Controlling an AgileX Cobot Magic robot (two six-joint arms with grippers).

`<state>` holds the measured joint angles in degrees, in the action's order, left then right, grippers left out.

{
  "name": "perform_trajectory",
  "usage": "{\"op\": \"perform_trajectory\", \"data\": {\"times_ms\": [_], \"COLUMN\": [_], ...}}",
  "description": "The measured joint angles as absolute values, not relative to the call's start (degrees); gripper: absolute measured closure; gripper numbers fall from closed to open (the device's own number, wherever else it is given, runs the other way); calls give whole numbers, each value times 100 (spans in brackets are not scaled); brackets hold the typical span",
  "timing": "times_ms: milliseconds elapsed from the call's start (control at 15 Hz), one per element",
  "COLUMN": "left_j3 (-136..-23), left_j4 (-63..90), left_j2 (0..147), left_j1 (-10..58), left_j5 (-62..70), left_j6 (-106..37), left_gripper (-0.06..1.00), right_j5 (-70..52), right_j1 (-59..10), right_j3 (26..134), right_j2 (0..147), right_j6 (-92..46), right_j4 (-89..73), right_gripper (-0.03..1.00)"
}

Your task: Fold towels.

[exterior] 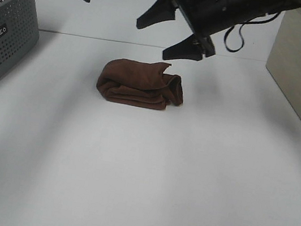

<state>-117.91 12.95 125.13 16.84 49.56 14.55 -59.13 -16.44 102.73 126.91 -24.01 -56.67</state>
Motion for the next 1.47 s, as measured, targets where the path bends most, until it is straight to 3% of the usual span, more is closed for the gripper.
{"op": "perform_trajectory", "data": {"times_ms": [267,800,1200,1467], "left_j3": [-11791,-11791,-11791,-11791], "left_j4": [1083,877,665,-344], "left_j2": [12513,12513,12427,11746], "left_j1": [1610,1610,1610,1633], "left_j5": [5300,5351,6348,6944], "left_j6": [1455,1432,1301,1266], "left_gripper": [27,27,27,27], "right_j5": [-5586,-5500,-5621,-6801], "right_j1": [-1879,-1455,-1455,-1455], "right_j3": [10273,10273,10273,10273], "right_j2": [13430,13894,13253,12021], "right_j6": [-3197,-2922,-1152,-372], "right_j4": [-7093,-6870,-4228,-2670], "right_gripper": [10,10,10,10]}}
